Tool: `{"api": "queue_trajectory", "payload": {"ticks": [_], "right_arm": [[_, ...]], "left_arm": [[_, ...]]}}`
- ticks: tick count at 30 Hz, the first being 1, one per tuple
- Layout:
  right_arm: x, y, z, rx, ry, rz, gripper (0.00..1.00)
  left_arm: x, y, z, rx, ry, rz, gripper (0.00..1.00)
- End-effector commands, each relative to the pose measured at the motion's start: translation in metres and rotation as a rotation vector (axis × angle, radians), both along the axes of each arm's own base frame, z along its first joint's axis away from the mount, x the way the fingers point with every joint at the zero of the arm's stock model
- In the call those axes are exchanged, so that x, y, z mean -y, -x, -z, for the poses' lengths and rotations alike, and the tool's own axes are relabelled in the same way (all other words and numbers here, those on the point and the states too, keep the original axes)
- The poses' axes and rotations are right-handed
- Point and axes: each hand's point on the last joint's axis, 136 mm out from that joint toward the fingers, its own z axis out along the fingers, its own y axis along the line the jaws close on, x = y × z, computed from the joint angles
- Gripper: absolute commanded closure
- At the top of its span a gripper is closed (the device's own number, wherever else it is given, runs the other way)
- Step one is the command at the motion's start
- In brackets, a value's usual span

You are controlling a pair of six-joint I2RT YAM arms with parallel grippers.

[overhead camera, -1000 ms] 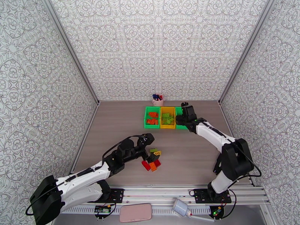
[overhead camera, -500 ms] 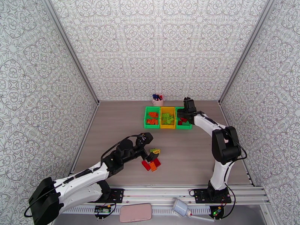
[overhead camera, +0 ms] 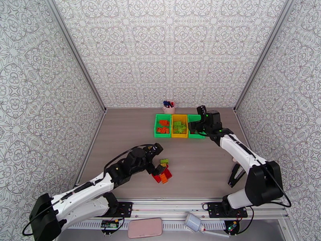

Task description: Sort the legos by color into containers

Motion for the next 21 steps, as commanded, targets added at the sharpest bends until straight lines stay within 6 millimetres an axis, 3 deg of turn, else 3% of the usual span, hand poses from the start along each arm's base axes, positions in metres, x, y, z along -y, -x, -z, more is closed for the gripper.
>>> {"api": "queue_trajectory", "payload": {"ticks": [1,5,9,15,21], "right_arm": [[-0.030,0.036,0.008,-0.028,-0.003,-0.178,0.02],[-0.041,0.060,0.015,-0.054,-0.012,-0.229,0.02],[-0.036,0.069,0.022,-0.075,0.012,-0.218,0.01],[-0.032,0.070,0.023,-0.069,0.030,-0.207,0.01],[-0.035,0.067,0.024,-0.072,0.025,-0.210,0.01]], "left_arm": [[-0.014,0.003,0.023,-0.139,-0.094,-0.087,0.00],[-0.011,0.009,0.039,-0.223,-0.141,-0.087,0.00],[-0.017,0.018,0.057,-0.324,-0.235,-0.096,0.00],[-0.017,0.036,0.077,-0.440,-0.344,-0.082,0.00],[-0.015,0.042,0.088,-0.496,-0.402,-0.099,0.00]]}}
